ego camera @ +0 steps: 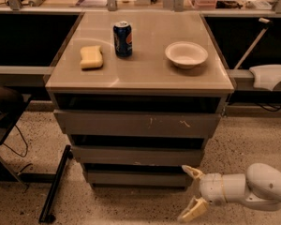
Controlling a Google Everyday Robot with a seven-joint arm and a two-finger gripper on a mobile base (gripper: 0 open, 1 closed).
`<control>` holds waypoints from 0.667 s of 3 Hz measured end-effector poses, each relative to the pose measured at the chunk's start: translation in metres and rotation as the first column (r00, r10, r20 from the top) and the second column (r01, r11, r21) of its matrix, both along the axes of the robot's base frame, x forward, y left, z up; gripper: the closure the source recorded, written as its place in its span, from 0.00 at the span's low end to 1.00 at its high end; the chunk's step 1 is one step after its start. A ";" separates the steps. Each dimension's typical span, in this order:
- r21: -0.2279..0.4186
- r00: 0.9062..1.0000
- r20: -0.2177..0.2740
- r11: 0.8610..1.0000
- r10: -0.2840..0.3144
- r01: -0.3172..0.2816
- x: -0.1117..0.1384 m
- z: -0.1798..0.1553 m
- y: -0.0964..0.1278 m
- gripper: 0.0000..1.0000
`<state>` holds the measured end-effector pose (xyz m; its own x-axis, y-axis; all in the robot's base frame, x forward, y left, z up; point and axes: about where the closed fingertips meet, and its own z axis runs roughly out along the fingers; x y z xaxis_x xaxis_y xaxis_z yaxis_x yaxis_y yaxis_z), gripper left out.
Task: Open bottom drawer
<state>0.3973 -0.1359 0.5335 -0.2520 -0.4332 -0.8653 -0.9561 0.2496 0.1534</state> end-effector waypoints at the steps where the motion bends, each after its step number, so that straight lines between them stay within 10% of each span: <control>1: -0.069 0.996 0.084 0.997 -0.028 0.034 0.041 -0.019 0.025 0.00; 2: -0.117 0.986 0.135 0.986 -0.103 0.119 0.067 -0.027 0.018 0.00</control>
Offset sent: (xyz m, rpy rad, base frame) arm 0.0366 0.0228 -0.0174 -0.0591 -0.0740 -0.0248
